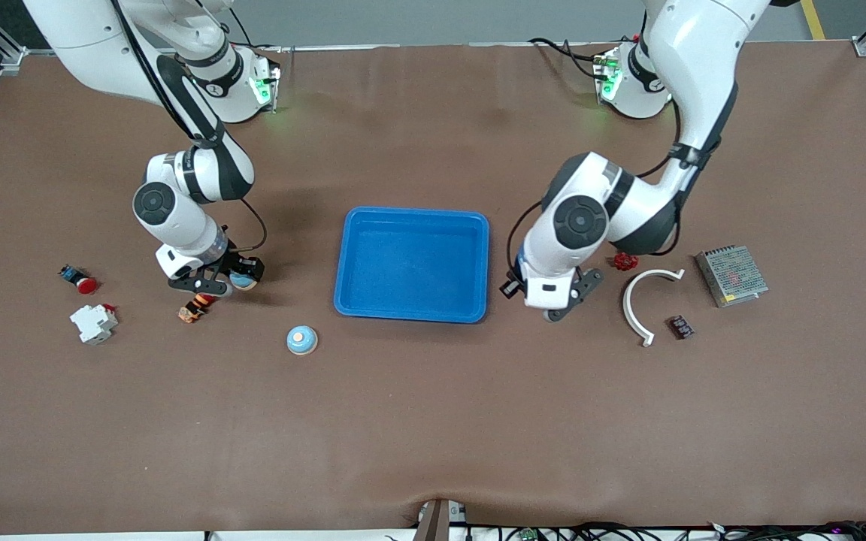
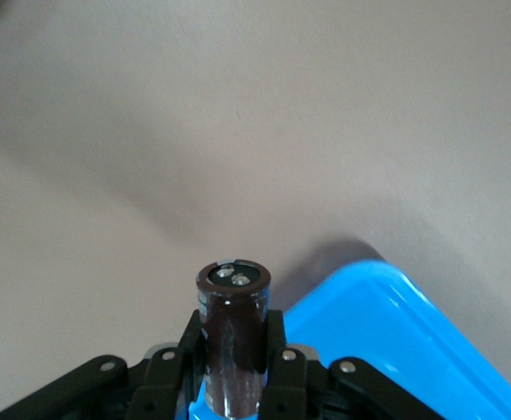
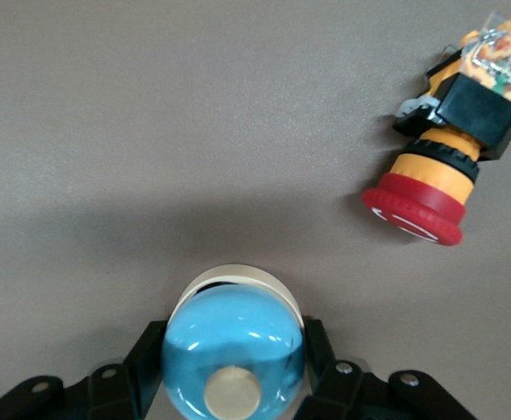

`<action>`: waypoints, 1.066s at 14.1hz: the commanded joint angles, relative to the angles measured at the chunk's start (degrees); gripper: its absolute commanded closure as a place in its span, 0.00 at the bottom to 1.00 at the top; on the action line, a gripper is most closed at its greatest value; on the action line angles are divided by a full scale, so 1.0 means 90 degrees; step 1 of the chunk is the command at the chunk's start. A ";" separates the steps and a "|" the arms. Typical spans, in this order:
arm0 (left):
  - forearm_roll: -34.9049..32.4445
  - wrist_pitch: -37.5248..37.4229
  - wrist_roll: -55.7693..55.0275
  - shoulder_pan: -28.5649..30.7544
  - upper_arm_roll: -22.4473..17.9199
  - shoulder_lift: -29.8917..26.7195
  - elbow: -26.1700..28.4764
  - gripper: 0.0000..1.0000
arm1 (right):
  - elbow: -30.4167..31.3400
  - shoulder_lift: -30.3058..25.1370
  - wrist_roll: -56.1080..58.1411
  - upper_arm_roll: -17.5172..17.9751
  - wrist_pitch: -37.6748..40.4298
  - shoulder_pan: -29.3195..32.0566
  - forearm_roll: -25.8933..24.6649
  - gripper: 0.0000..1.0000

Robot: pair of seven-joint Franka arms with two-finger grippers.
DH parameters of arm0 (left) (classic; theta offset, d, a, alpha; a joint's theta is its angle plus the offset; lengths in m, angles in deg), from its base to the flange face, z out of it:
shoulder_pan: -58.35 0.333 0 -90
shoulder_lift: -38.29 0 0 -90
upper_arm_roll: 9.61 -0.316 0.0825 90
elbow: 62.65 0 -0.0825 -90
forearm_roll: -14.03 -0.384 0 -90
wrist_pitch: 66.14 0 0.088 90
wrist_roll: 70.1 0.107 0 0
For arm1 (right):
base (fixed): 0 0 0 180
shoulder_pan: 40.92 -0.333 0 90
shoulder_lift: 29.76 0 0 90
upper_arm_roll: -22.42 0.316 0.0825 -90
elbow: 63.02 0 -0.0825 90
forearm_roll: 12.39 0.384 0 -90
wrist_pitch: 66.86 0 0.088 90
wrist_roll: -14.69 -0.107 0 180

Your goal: Place electrolytic capacitor and blue bell in tray

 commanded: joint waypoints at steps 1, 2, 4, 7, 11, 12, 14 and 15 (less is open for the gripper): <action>-0.0118 -0.0147 -0.0447 -0.0336 -0.0031 -0.0007 -0.0209 1.00 | 0.0029 -0.0040 -0.0083 -0.0036 0.0022 -0.0100 0.0037 1.00; -0.0118 -0.0147 -0.0584 -0.0492 -0.0041 0.0032 -0.0286 1.00 | 0.0009 -0.0079 -0.0102 -0.0036 0.0042 -0.0100 0.0037 1.00; -0.0137 -0.0147 -0.0896 -0.0698 -0.0041 0.0149 -0.0462 1.00 | -0.0137 -0.0244 -0.0248 -0.0007 0.0527 -0.0120 0.0047 1.00; -0.0128 -0.0079 -0.1083 -0.1078 -0.0051 0.0470 -0.0609 1.00 | -0.0955 -0.0586 -0.0940 -0.0007 0.2350 -0.0499 0.0047 1.00; -0.0137 -0.0050 -0.1600 -0.1168 -0.0051 0.0793 -0.0522 1.00 | -0.1787 -0.0568 -0.2023 0.0013 0.3187 -0.1085 0.0066 1.00; -0.0089 -0.0098 -0.1766 -0.1168 -0.0051 0.0891 -0.0522 1.00 | -0.1933 -0.0519 -0.2355 0.0003 0.3177 -0.1280 0.0134 1.00; -0.0089 -0.0108 -0.1923 -0.1226 -0.0051 0.1018 -0.0415 1.00 | -0.2265 -0.0392 -0.2806 0.0003 0.3138 -0.1593 0.0552 1.00; -0.0079 -0.0108 -0.1991 -0.1313 -0.0051 0.1135 -0.0414 1.00 | -0.2431 -0.0295 -0.2972 -0.0007 0.3099 -0.1749 0.0777 1.00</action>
